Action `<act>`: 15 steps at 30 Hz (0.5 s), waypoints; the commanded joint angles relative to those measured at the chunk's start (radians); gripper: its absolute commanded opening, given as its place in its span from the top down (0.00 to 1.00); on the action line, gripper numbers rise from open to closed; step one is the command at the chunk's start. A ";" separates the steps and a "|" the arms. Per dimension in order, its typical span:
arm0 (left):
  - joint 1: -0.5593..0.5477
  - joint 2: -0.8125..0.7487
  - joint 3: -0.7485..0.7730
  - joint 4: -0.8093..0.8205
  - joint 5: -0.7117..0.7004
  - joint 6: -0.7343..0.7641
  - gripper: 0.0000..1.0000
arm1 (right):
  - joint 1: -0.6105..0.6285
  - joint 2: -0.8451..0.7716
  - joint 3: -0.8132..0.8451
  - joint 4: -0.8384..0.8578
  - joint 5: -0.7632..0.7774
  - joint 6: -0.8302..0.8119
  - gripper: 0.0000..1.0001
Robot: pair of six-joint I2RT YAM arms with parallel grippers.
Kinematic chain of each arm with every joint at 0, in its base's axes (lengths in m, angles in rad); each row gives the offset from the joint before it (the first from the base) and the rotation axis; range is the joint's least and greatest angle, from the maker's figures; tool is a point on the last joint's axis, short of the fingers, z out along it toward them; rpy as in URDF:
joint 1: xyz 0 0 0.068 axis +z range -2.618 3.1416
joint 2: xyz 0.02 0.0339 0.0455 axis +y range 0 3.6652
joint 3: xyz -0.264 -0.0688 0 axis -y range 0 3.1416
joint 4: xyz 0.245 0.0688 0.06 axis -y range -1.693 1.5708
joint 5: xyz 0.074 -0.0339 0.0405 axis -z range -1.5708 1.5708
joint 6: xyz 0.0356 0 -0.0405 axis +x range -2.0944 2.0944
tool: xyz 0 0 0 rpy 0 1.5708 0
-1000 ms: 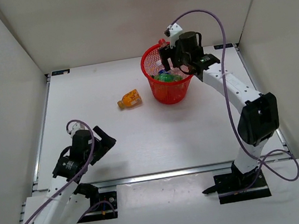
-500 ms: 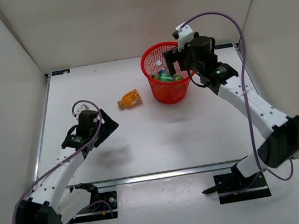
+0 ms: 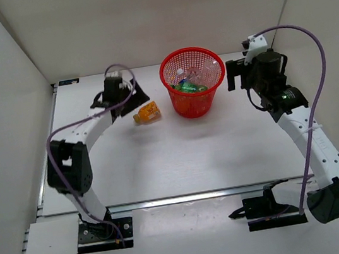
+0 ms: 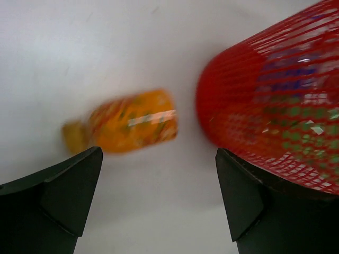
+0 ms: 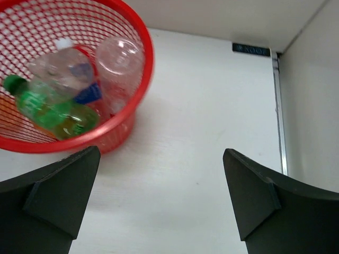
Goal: Put the plastic bottles in the bin
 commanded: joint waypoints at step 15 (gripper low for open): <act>0.116 0.530 0.853 -0.571 0.736 1.081 0.01 | -0.135 -0.052 -0.025 -0.112 -0.136 -0.025 0.01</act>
